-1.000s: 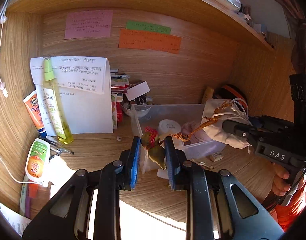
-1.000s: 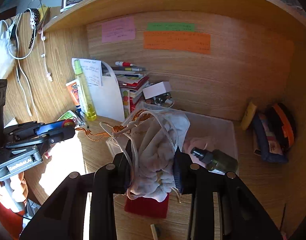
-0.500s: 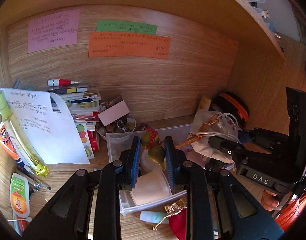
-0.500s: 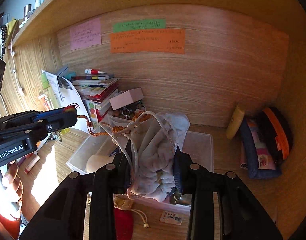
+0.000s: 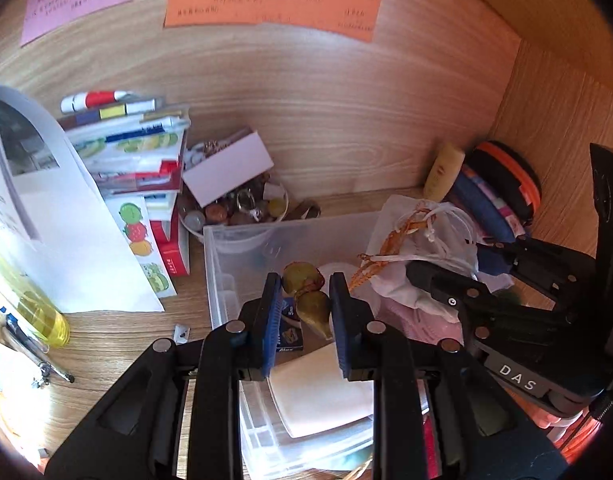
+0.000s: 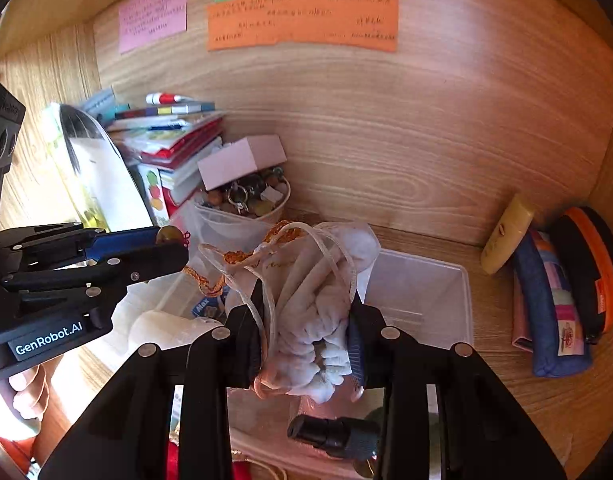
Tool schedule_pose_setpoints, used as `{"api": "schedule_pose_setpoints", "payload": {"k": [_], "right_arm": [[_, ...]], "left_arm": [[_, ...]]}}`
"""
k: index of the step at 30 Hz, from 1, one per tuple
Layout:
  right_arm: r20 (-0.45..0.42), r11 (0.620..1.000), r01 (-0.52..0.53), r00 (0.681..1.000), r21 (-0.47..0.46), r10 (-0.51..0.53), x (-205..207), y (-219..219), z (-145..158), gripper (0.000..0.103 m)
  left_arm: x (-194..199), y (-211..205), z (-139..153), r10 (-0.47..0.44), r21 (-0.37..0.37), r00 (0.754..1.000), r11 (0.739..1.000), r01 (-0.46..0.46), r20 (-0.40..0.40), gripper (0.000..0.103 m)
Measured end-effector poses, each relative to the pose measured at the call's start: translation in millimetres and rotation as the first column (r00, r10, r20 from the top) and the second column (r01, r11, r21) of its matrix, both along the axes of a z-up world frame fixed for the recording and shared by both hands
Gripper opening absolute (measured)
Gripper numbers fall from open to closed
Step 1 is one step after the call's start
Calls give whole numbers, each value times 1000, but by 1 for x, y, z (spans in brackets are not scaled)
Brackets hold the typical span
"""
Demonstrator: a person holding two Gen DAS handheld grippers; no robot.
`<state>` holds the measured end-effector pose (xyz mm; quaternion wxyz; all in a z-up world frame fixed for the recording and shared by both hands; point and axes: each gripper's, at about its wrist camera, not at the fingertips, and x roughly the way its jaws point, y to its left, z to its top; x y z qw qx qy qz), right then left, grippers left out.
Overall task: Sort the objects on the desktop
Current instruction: 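Carry the charm into the clear box with left tool while right drops the white bag in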
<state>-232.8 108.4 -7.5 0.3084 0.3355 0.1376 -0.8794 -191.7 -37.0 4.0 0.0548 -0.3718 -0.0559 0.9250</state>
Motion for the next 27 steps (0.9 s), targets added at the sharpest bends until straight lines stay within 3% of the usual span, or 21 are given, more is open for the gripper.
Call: {"api": "schedule_pose_setpoints", "payload": {"k": [14, 18, 24, 27], "right_arm": [[-41, 997, -26, 999, 68, 29, 5, -14, -16, 37], [-33, 997, -30, 999, 77, 33, 5, -16, -16, 47], [8, 998, -9, 1000, 66, 8, 2, -11, -11, 53], [-4, 998, -4, 1000, 59, 4, 6, -5, -5, 66]], "left_arm": [[-6, 4, -17, 8, -39, 999, 999, -6, 45, 24], [-5, 6, -15, 9, -54, 999, 999, -7, 40, 24], [-2, 0, -9, 37, -43, 999, 998, -36, 21, 41], [1, -3, -4, 43, -25, 999, 999, -43, 7, 51]]}}
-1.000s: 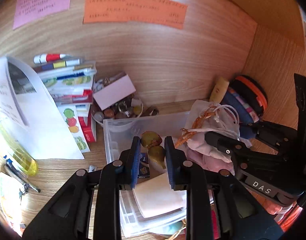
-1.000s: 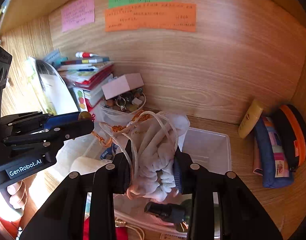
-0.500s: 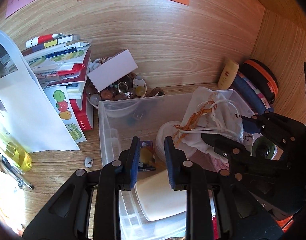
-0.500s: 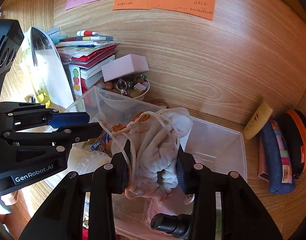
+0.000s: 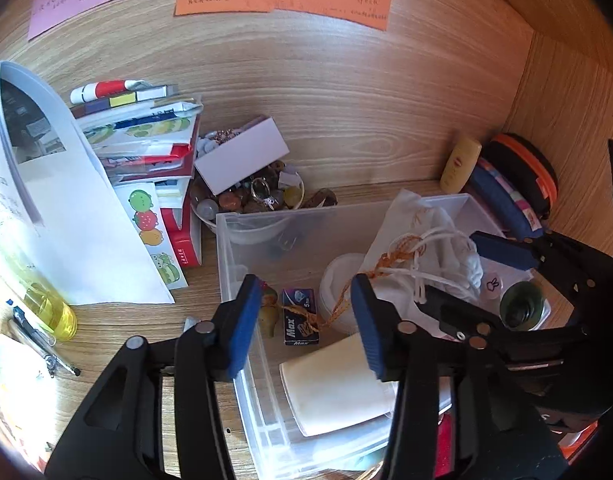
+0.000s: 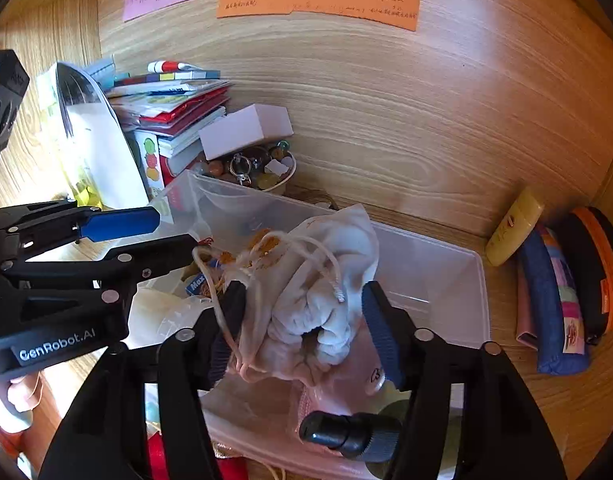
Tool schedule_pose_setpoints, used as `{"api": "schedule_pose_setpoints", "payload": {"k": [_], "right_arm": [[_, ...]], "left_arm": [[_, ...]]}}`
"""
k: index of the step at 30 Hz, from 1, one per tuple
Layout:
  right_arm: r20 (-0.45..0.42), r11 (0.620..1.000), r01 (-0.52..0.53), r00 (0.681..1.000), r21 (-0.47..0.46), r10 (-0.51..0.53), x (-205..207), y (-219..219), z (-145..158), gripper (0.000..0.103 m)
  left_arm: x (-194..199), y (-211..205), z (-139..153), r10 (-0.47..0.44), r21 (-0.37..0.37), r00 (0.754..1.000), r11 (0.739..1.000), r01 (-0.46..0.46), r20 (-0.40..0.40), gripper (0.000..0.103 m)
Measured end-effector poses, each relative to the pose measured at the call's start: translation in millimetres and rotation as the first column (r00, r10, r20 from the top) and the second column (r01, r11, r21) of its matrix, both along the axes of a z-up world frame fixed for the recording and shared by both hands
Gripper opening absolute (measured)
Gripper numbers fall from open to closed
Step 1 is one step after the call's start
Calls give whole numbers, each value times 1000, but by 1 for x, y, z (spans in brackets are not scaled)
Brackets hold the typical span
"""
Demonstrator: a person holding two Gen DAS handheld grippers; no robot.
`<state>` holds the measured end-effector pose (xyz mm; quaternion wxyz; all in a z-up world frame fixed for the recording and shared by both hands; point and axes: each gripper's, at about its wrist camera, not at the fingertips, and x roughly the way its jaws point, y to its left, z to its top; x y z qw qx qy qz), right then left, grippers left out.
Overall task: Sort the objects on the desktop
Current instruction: 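Carry the charm into the clear box with left tool while right drops the white bag in, then open both tools and move them toward the red velvet pouch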
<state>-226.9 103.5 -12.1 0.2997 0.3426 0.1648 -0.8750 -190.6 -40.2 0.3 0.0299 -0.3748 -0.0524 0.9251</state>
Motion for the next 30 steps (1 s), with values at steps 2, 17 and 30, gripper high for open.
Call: {"api": "schedule_pose_setpoints", "payload": {"k": [2, 17, 30], "right_arm": [[-41, 1000, 8, 999, 8, -8, 7, 3, 6, 79], [-148, 999, 33, 988, -7, -34, 49, 48, 36, 90], [-109, 995, 91, 989, -49, -96, 67, 103, 25, 97]], "left_arm": [[3, 1, 5, 4, -3, 1000, 1000, -4, -18, 62], [42, 14, 42, 0, -45, 994, 999, -5, -109, 92], [88, 27, 22, -8, -113, 999, 994, 3, -43, 93]]}}
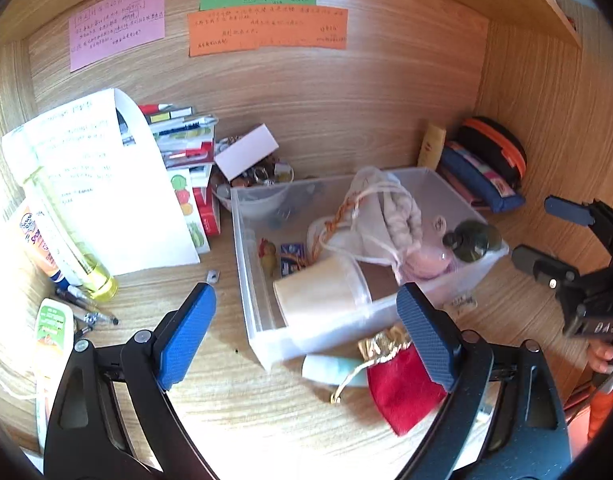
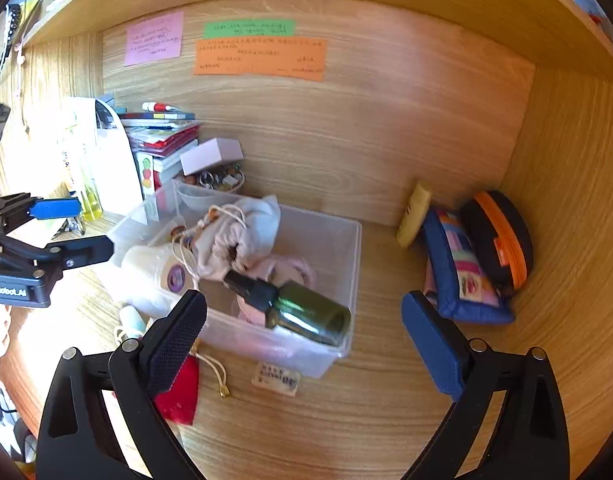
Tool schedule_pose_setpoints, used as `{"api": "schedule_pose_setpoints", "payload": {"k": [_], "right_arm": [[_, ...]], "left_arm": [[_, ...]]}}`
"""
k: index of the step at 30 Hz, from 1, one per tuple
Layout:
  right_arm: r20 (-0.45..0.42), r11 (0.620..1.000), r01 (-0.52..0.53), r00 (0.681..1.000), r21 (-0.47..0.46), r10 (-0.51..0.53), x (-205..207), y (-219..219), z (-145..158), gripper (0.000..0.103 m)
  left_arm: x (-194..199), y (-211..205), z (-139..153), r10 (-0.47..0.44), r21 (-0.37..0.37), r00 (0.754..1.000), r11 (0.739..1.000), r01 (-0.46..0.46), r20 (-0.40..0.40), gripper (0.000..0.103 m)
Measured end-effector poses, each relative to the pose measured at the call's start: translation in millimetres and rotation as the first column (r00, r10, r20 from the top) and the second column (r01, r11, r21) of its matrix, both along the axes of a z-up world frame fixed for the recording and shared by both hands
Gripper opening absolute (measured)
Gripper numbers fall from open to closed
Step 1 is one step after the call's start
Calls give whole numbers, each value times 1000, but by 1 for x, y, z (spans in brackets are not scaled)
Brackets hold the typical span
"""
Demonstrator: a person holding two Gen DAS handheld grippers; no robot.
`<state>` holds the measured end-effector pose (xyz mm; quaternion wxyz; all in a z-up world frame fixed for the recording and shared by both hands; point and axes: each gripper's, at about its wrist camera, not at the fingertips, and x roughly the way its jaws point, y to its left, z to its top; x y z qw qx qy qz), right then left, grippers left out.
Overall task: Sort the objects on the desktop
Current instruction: 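Open both tools and move them toward the red velvet pouch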
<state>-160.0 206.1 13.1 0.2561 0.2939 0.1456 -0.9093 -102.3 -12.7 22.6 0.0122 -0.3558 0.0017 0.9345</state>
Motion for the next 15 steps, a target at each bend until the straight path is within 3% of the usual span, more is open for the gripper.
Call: {"api": "schedule_pose_setpoints", "payload": {"k": [3, 15], "right_arm": [[31, 1000, -3, 1000, 8, 3, 4, 9, -10, 97], [159, 997, -2, 987, 78, -11, -4, 18, -67, 97]], "left_arm": [[9, 5, -9, -3, -20, 1000, 1000, 3, 23, 93], [20, 23, -59, -58, 12, 981, 998, 57, 183, 93]]}}
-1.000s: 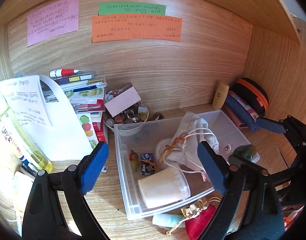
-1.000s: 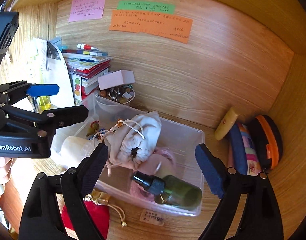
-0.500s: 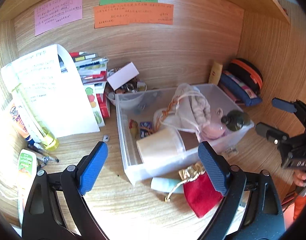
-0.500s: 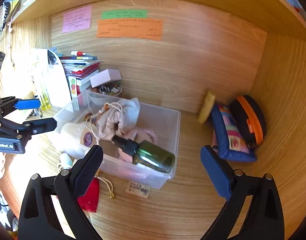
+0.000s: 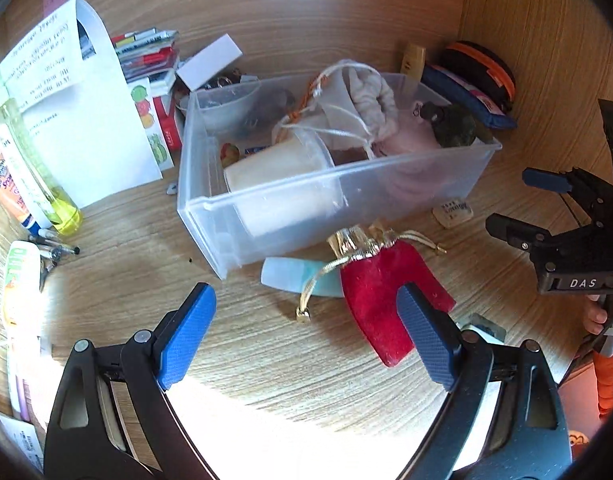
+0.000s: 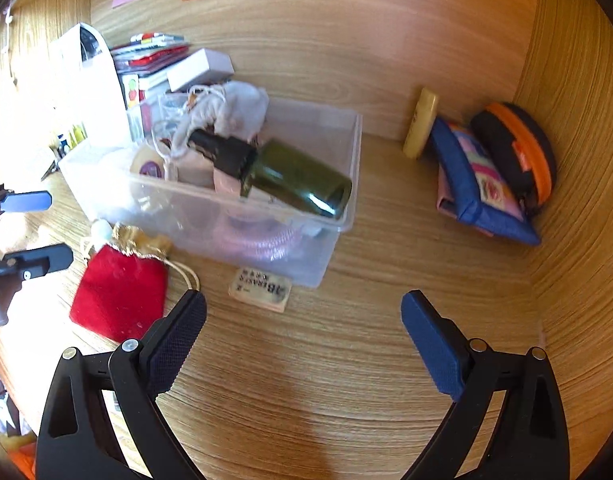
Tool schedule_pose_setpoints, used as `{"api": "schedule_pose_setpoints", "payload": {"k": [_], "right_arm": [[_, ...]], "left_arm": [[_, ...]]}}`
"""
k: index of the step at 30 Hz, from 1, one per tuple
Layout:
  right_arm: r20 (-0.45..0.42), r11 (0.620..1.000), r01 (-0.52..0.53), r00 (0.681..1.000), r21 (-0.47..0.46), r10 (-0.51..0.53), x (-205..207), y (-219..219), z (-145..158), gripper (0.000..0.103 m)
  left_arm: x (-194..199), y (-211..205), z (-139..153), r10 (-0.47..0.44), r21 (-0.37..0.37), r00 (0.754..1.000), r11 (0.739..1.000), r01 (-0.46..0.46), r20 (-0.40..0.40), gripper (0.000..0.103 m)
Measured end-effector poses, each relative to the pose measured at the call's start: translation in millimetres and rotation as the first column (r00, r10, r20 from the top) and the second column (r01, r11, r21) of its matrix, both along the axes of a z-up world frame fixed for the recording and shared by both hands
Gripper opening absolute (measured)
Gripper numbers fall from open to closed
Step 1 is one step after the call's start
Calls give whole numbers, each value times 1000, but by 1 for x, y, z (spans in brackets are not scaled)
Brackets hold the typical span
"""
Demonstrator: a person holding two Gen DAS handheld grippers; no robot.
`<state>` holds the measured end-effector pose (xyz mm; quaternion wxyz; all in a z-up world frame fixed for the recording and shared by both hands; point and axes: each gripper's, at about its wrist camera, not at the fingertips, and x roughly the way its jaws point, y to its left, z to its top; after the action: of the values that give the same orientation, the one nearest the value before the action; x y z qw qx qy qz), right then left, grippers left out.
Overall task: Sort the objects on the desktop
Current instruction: 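Open both tools and move them toward the red velvet pouch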
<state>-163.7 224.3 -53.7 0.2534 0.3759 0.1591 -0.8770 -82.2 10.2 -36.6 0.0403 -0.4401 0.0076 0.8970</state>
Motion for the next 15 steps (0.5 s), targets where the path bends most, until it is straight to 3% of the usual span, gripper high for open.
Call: {"api": "schedule_pose_setpoints", "payload": {"k": [5, 6, 8, 10, 13, 15], "right_arm": [[7, 1000, -4, 1000, 9, 4, -3, -1, -12, 96], [15, 1000, -8, 1000, 5, 8, -4, -2, -13, 96], [28, 1000, -6, 1000, 2, 6, -8, -5, -16, 95], [44, 1000, -7, 999, 3, 7, -10, -7, -19, 87], [82, 1000, -10, 997, 0, 10, -15, -10, -23, 78], [96, 1000, -11, 995, 3, 11, -16, -11, -26, 75]], "left_arm": [[5, 3, -13, -10, 20, 999, 1000, 9, 31, 91], [6, 6, -14, -16, 18, 999, 1000, 15, 29, 88], [5, 9, -17, -24, 14, 999, 1000, 23, 40, 69], [2, 11, -20, -39, 37, 998, 999, 37, 58, 61], [-1, 14, -25, -56, 54, 995, 997, 52, 79, 51], [-1, 16, -25, -59, 47, 996, 997, 56, 72, 51]]}}
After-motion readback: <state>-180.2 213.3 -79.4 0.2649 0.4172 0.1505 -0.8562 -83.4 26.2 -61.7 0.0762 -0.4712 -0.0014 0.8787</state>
